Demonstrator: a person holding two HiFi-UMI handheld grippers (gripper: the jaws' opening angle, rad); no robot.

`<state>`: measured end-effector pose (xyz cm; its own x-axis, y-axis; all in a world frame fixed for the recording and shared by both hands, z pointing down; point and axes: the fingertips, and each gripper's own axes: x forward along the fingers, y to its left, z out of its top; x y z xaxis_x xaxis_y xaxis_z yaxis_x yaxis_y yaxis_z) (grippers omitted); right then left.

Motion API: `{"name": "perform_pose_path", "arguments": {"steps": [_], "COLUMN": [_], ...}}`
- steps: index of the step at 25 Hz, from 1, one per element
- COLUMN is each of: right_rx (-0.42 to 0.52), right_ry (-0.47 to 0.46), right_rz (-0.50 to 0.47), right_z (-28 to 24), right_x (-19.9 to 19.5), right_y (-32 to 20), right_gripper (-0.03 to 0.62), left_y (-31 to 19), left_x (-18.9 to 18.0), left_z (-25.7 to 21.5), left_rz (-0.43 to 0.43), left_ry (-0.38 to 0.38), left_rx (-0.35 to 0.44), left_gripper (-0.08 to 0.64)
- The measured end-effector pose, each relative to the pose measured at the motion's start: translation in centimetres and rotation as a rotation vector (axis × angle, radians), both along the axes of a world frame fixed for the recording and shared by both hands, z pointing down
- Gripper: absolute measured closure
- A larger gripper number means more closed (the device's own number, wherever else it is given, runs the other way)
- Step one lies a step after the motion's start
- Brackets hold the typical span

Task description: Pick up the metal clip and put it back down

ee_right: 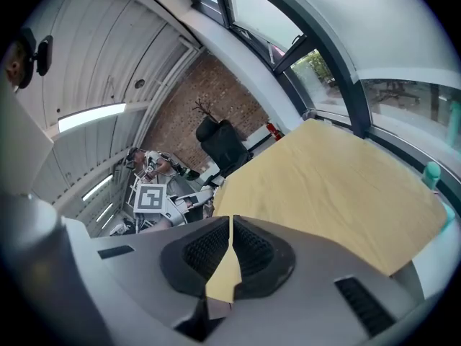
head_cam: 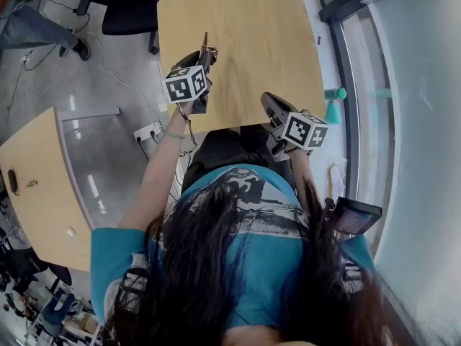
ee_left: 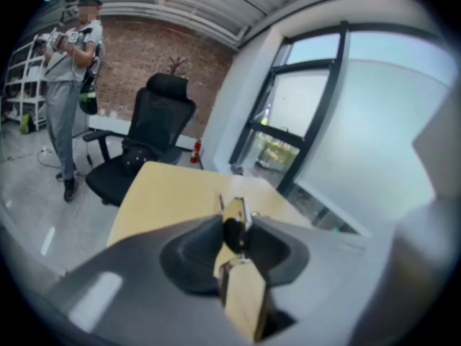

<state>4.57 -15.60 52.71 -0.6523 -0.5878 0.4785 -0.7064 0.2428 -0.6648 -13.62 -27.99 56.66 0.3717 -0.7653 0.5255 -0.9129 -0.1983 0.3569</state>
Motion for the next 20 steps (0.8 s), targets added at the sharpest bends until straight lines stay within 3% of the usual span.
{"name": "perform_pose_path", "arguments": {"steps": [8, 15, 20], "right_rx": [-0.020, -0.020, -0.021], "right_ry": [0.016, 0.020, 0.024], "right_rz": [0.040, 0.030, 0.035], "right_z": [0.7, 0.6, 0.5], "right_x": [1.4, 1.4, 1.8], "right_y": [-0.2, -0.9, -1.1], "right_gripper": [0.569, 0.569, 0.569], "left_y": [-2.4, -1.7, -1.0], "left_x": [0.6, 1.9, 1.8], "left_z": [6.3, 9.4, 10.5], "left_rz": [0.068, 0.155, 0.138], "left_ry": [-0.279, -0.410, -0.487], "left_rx": [-0.048, -0.092, -0.087], "left_gripper": [0.471, 0.471, 0.463]}}
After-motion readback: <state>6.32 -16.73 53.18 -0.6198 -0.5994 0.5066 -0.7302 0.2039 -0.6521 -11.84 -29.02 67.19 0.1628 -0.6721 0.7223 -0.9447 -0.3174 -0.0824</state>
